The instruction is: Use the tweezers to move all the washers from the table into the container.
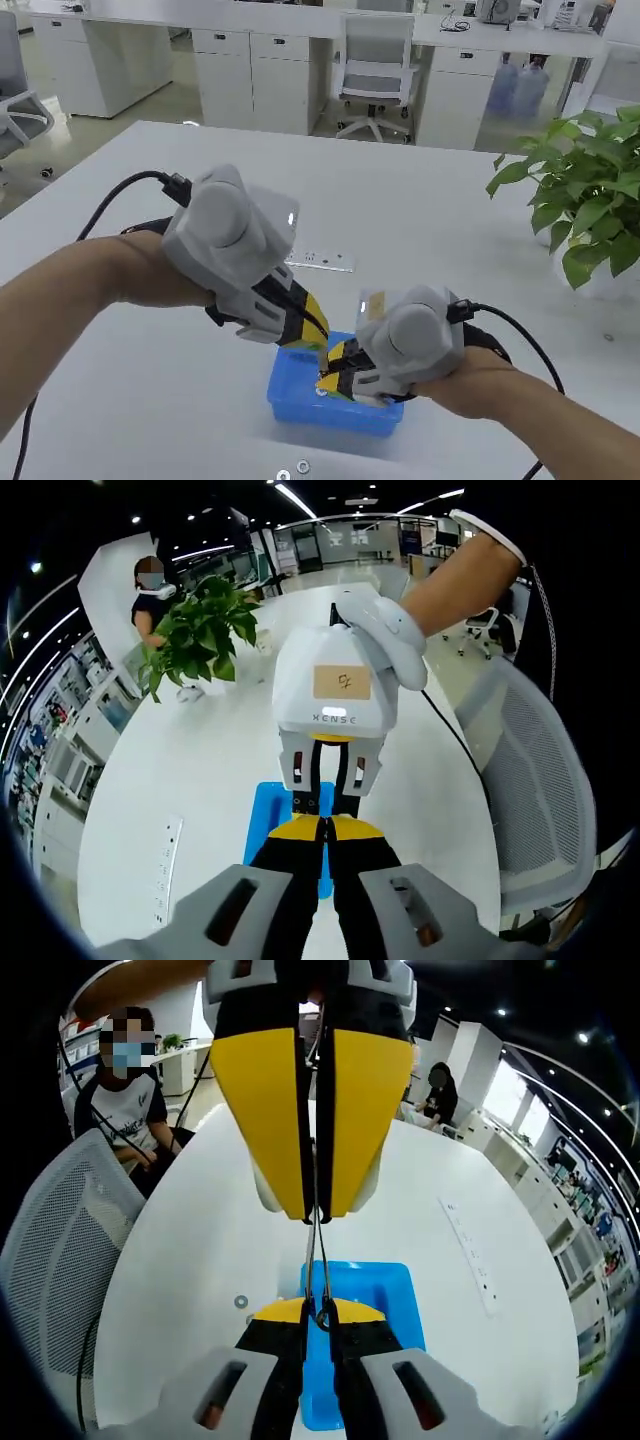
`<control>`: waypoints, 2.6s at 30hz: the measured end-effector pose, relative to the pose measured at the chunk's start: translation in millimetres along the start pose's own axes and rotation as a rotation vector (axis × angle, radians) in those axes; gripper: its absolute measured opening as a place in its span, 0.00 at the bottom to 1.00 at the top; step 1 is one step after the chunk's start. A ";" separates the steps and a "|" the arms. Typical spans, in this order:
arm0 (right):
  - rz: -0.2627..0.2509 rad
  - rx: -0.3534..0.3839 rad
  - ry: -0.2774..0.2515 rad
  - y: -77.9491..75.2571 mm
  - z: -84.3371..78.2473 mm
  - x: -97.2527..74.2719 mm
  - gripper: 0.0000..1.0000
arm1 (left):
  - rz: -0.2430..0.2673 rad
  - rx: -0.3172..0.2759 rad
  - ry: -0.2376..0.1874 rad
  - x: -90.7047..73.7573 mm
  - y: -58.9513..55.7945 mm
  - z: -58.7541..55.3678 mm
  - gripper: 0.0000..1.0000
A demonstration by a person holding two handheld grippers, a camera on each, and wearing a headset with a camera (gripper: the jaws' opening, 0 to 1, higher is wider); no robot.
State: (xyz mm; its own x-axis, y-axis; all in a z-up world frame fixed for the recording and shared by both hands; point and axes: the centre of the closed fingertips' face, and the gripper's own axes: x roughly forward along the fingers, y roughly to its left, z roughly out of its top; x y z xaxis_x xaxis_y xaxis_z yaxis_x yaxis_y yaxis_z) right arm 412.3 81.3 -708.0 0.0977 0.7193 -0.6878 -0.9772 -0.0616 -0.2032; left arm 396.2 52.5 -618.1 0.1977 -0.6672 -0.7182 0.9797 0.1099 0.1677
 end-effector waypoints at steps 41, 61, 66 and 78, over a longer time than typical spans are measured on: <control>0.078 0.011 0.007 -25.0 -38.8 55.1 0.10 | -0.060 -0.069 0.020 39.1 33.4 -51.4 0.05; 0.125 0.034 0.001 -23.0 -44.2 78.6 0.10 | -0.077 -0.100 0.022 49.0 37.6 -71.1 0.05; 0.135 0.034 0.003 -20.9 -45.5 82.8 0.10 | -0.079 -0.109 0.020 51.3 36.9 -74.7 0.05; 0.131 0.034 0.010 -20.8 -46.9 83.6 0.11 | -0.074 -0.112 0.016 52.3 39.0 -76.9 0.05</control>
State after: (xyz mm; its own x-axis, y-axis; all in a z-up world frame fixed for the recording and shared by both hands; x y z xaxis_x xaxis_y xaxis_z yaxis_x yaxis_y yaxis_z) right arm 449.6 110.3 -794.0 -0.0294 0.6997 -0.7139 -0.9876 -0.1307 -0.0875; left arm 447.3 78.6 -701.1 0.1241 -0.6645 -0.7369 0.9890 0.1427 0.0378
